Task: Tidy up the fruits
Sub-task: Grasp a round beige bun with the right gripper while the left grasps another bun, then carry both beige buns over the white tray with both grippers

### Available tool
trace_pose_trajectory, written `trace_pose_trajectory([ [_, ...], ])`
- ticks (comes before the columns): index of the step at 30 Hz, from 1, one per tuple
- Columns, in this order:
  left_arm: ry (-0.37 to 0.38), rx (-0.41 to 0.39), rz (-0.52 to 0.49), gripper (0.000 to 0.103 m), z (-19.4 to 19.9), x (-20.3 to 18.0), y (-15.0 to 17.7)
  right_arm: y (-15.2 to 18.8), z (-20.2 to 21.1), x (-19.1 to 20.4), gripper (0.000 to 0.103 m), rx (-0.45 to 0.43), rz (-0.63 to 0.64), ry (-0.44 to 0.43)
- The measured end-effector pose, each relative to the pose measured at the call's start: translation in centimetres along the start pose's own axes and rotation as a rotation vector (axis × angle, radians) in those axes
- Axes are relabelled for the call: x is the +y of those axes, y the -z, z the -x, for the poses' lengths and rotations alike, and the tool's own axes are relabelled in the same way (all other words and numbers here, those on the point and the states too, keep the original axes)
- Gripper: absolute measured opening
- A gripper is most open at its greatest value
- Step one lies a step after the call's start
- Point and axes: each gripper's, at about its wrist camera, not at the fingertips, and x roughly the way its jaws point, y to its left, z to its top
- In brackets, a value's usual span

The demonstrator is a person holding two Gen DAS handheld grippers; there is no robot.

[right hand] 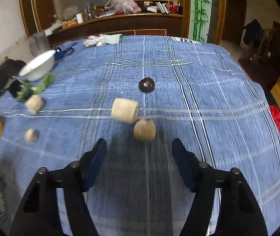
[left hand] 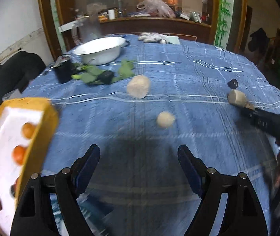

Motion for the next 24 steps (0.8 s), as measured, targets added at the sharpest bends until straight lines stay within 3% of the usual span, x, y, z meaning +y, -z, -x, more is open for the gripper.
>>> trace_pose_trajectory([
  [4, 0.017, -0.006, -0.014, 0.081, -2.1, -2.1, -1.5, -0.8, -2.2, -0.4, 0.04, 0.036, -0.011, 0.03],
  [5, 0.01, -0.007, -0.011, 0.076, -2.6, -2.3, -1.8, -0.8, -2.3, -0.4, 0.029, 0.037, -0.011, 0.037],
  [6, 0.002, -0.002, -0.01, 0.07, -3.1, -2.5, -2.0, -0.9, -2.2, -0.4, 0.029, 0.037, -0.013, 0.032],
  [7, -0.002, 0.018, -0.01, 0.053, -3.8, -2.7, -2.2, -0.9, -2.1, -0.4, 0.029, 0.039, -0.014, 0.031],
  [9, 0.01, 0.011, -0.012, 0.036, -4.1, -2.9, -2.3, -0.7, -1.8, -0.6, 0.029, 0.042, -0.017, 0.029],
  [10, 0.014, 0.009, -0.024, 0.023, -4.0, -3.2, -2.3, -0.6, -1.7, -0.7, 0.029, 0.042, -0.022, 0.025],
  [15, 0.014, 0.018, -0.048, 0.024, -3.2, -3.5, -1.7, 0.8, -0.5, -1.2, 0.029, 0.04, -0.027, -0.001],
  [24, 0.022, -0.028, -0.078, 0.024, 2.5, -2.6, 2.2, 3.2, 2.6, 0.2, 0.029, 0.022, -0.01, -0.027],
])
